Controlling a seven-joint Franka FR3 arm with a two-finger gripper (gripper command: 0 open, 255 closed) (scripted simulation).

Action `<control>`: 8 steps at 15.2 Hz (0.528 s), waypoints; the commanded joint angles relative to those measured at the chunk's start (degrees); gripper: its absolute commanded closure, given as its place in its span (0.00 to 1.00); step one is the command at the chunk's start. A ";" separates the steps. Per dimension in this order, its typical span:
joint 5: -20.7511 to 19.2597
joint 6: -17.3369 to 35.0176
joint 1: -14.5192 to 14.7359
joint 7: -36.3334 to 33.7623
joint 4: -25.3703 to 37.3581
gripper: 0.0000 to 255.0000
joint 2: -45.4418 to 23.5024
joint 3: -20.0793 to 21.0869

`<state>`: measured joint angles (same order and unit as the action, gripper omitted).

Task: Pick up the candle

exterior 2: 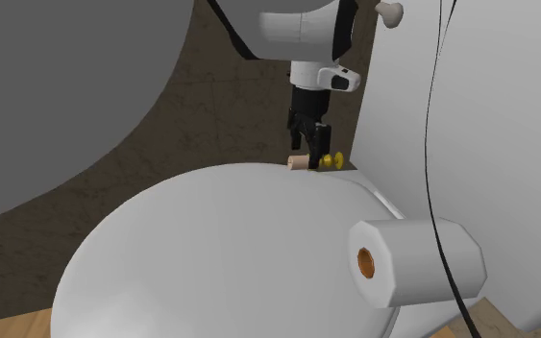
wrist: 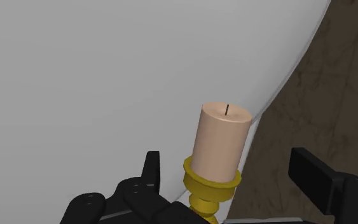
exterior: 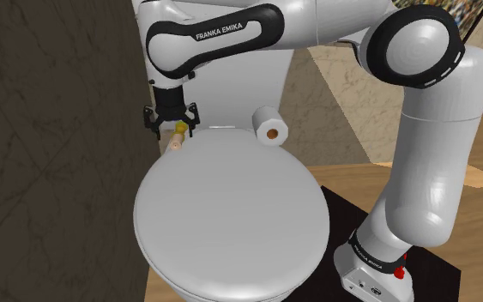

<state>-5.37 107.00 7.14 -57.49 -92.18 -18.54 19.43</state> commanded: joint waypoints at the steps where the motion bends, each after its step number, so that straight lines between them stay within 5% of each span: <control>1: -0.13 1.89 -0.02 -0.16 -1.44 0.00 -0.38 -0.08; 3: -0.13 1.89 -0.02 -0.16 -1.44 0.00 -0.38 -0.08; 4: -0.14 1.86 0.01 -0.18 -1.38 1.00 -0.42 -0.07; 8: -0.13 1.86 0.00 -0.17 -1.40 1.00 -0.39 -0.07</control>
<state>-5.50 108.85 7.15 -57.66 -93.56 -18.91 19.38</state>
